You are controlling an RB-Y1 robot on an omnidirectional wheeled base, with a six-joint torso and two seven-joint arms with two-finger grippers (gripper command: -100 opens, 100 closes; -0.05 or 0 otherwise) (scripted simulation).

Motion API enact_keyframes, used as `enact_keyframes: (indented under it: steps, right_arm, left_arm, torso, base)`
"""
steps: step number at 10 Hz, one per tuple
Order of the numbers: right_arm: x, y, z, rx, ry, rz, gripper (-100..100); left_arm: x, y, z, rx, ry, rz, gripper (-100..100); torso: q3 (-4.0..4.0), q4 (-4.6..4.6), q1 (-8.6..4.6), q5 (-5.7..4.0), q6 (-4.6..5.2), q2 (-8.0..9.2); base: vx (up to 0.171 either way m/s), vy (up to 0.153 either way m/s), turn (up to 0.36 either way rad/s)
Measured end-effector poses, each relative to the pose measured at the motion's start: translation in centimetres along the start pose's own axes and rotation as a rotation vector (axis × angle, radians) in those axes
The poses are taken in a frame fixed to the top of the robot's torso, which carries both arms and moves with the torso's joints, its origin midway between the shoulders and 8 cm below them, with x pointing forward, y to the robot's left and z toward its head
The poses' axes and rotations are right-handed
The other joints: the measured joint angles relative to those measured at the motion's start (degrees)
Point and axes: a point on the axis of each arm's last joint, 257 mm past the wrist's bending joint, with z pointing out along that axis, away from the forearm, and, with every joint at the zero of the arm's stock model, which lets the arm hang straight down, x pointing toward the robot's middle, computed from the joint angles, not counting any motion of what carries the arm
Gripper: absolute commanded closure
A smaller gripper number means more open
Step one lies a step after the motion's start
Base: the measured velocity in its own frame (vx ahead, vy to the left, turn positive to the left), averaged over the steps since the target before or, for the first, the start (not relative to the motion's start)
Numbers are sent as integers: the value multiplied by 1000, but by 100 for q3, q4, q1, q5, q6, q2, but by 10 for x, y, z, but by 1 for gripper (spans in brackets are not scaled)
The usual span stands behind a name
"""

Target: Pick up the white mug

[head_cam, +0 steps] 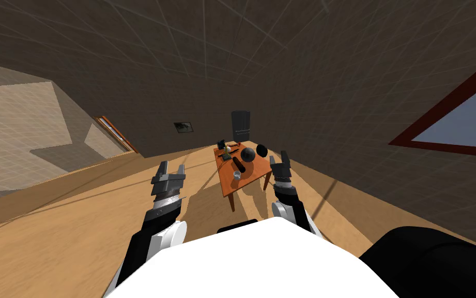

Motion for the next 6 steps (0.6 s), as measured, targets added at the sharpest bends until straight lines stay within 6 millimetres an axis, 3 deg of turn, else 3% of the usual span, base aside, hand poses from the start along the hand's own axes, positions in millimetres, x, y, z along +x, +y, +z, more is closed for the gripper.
enact_keyframes:
  steps: [3, 6]
  right_arm:
    - [14, -10, -1, 20, 67, -39, -100]
    - [35, -34, -12, 58, 158, -111, -100]
  left_arm:
    - [0, 0, 0, 0, 0, 0, 0]
    - [0, 0, 0, 0, 0, 0, 0]
  torso:
    - [-1, -1, 0, 0, -1, -2]
    - [-3, -1, 2, 0, -1, -5]
  base:
    - [5, 5, 68]
    - [9, 8, 110]
